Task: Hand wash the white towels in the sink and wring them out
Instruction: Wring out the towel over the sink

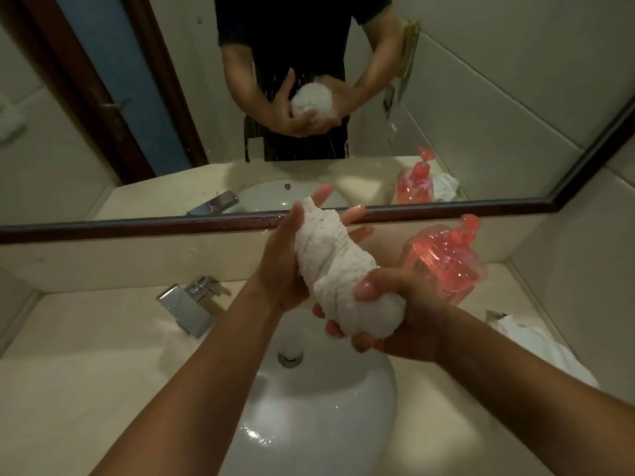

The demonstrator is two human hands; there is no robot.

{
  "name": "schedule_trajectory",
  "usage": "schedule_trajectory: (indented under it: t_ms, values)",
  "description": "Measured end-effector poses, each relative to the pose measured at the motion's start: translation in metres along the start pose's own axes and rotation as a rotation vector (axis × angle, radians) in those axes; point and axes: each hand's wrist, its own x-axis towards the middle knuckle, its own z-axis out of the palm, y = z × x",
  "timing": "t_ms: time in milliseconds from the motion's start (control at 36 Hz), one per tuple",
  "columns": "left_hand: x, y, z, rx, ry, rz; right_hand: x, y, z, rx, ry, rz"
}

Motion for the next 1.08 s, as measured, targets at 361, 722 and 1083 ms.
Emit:
schedule_trajectory:
  t_ms: [361,722,1083]
  values:
    - [-0.01,0.018,0.002,0.035,0.137,-0.219,-0.012,-0.02,0.026,-0.435,0.077,0.104]
    - [-0.005,-0.014,-0.005,0.712,0.465,0.153,0.025,0.009,0.014,-0.883,0.598,0.032]
    - [0.027,-0.041,-0.033,0.863,0.681,0.207,0.073,0.038,-0.03,-0.835,0.837,-0.047]
